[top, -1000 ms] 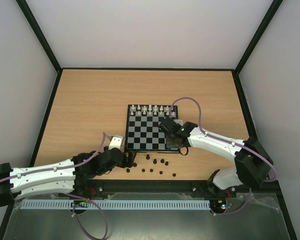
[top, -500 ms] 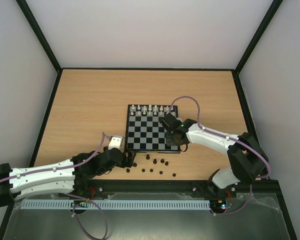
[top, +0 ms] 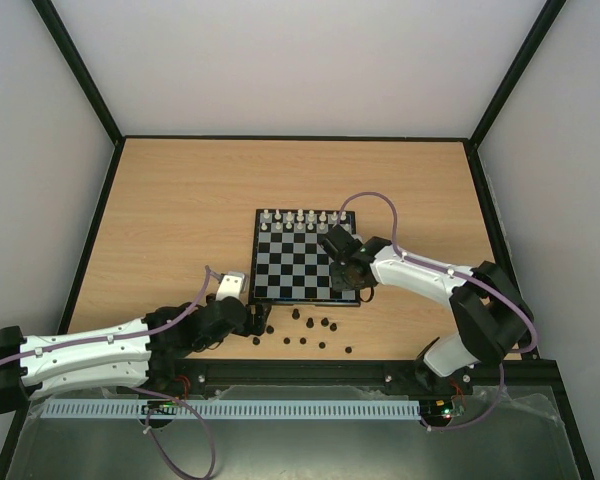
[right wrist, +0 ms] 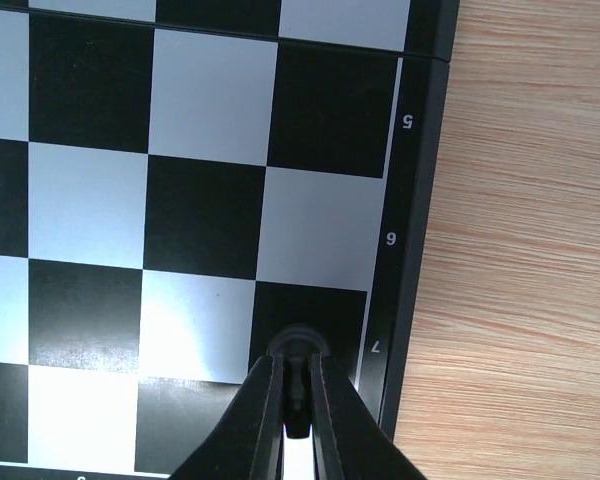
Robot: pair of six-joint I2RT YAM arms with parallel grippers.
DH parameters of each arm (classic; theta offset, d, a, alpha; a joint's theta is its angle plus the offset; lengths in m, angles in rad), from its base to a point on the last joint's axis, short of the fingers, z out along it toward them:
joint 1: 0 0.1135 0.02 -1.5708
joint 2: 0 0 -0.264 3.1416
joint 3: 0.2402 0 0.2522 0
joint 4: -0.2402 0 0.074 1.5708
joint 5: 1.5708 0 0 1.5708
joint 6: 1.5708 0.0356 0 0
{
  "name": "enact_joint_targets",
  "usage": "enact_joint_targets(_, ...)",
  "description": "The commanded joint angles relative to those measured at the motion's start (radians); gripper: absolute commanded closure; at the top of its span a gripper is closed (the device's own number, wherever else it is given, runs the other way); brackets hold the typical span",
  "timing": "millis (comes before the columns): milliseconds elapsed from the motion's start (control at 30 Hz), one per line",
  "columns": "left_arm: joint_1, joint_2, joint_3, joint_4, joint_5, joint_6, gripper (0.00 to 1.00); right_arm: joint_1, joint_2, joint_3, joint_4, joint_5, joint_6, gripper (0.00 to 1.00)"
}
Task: Set up the chess pieces on the board
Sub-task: Place the chess piece on the chessboard.
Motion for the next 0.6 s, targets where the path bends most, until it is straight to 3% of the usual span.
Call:
enact_joint_targets(0,-0.010,0.003,-0.007,-0.020,-0.022,-0.006,0.01,-0.008,0.021,0.014,-0.022,-0.004,-0.013,0.92)
enact_joint_targets(300,-0.010,-0.002,-0.008,-0.024,-0.021,-0.010,0.01,-0.014,0.017,0.008,-0.023,0.001,-0.015,0.91)
enact_joint_targets(567,-0.010,-0.003,-0.009,-0.024,-0.021,-0.011,0.01,-0.014,-0.008,0.007,-0.035,0.000,-0.013,0.84)
